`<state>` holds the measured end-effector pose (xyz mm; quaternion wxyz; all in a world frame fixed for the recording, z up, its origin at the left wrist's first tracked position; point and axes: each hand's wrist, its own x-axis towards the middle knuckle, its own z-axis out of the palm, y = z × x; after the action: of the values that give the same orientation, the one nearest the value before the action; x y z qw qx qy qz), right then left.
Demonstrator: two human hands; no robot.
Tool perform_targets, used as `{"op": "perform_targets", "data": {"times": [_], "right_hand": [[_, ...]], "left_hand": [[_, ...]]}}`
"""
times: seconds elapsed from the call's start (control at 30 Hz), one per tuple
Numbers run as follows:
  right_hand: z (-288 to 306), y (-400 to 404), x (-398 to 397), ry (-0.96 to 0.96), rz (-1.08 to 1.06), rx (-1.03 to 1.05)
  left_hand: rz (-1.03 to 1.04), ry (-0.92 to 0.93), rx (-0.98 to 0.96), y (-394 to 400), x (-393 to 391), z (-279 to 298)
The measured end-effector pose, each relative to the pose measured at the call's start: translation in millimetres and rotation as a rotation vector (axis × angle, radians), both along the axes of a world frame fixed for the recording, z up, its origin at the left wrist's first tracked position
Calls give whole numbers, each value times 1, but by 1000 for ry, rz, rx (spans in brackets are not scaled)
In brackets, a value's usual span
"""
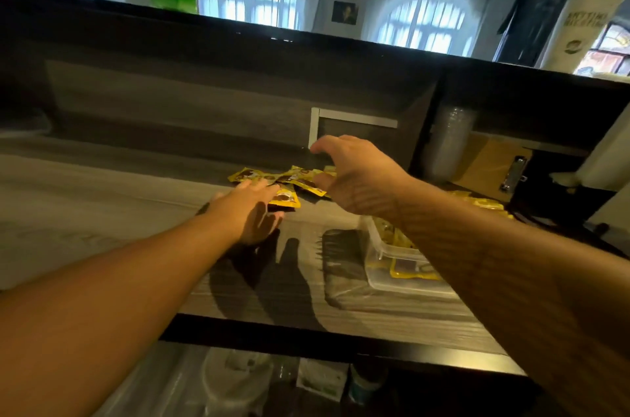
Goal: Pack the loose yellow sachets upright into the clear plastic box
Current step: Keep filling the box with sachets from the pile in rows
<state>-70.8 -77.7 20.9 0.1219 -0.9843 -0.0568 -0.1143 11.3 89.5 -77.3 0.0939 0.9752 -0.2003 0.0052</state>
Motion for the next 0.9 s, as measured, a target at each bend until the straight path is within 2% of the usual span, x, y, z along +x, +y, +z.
{"op": "perform_targets", "data": {"times": [0.07, 0.23, 0.37, 0.53, 0.63, 0.7, 0.77, 0.83, 0.9], "right_hand": [[-7, 16, 11, 35, -6, -18], [-23, 44, 37, 83, -56, -72], [-31, 57, 57, 107, -122, -85], [-35, 69, 80, 131, -176, -86], [-40, 72, 93, 123, -217, -68], [-44, 73, 103, 116, -235, -45], [-48, 72, 115, 119, -237, -10], [-51, 71, 127, 129, -217, 88], [-55, 70, 139, 110, -195, 175]], "left_hand": [[0, 15, 47, 1, 8, -5], [69, 1, -216, 6, 7, -12], [38, 31, -315, 16, 0, -12], [17, -68, -266, 20, -4, -14], [8, -26, -391, 24, 2, -17], [15, -50, -520, 24, 5, -16], [54, -152, -752, 22, 6, -14], [210, -255, -1022, 23, 5, -9], [428, -265, -1361, 29, 12, -6]]}}
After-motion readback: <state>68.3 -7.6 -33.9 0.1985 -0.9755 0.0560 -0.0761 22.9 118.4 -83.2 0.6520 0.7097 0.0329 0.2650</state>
